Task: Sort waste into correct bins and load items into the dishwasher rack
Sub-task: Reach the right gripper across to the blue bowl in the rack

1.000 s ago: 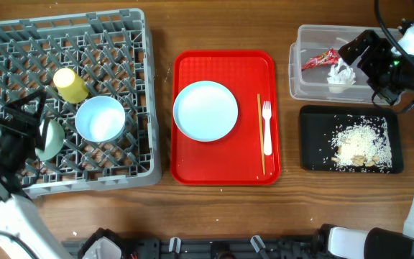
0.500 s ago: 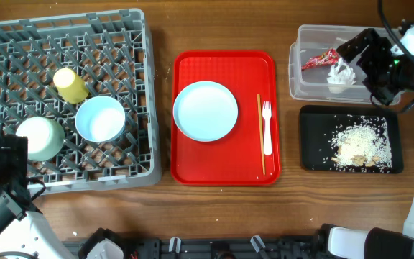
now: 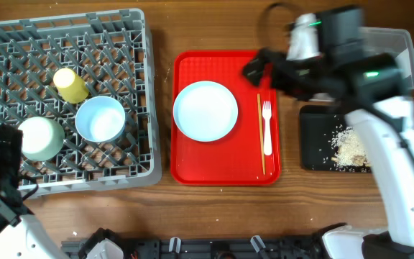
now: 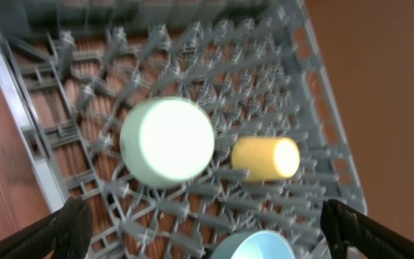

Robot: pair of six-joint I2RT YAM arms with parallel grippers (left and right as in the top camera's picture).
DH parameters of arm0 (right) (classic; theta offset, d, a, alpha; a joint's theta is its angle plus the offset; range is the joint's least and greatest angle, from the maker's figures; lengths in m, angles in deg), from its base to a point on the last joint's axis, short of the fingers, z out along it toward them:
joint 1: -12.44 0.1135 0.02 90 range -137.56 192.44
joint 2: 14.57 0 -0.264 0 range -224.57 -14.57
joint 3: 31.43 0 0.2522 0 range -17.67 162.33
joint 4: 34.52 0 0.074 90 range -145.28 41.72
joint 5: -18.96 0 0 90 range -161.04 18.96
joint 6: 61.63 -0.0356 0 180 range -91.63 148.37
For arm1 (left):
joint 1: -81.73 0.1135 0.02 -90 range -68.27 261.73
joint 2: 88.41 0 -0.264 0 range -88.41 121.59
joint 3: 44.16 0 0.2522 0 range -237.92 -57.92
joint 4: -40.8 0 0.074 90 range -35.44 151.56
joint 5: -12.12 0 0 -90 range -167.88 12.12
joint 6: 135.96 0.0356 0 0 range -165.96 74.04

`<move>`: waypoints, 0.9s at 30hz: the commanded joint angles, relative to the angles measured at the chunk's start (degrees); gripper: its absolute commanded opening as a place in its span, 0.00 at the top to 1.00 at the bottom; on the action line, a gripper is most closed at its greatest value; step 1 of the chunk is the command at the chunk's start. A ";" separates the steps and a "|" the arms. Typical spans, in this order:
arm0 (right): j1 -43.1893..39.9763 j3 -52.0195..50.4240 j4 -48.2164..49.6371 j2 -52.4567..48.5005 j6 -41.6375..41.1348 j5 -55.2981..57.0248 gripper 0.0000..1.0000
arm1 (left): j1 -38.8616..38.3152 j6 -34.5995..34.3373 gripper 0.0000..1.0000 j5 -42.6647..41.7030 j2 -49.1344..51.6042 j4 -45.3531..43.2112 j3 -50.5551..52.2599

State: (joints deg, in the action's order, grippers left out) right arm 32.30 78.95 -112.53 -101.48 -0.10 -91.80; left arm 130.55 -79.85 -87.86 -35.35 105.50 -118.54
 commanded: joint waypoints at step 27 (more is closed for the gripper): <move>34.47 -0.20 37.07 -29.00 -3.21 -7.39 0.35 | 1.07 -16.72 0.00 10.05 -0.59 26.25 -13.53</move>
State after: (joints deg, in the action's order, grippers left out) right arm 65.13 78.36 -76.91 -129.07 -7.53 -98.48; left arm 130.57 -93.42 -78.59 -34.50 131.97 -131.92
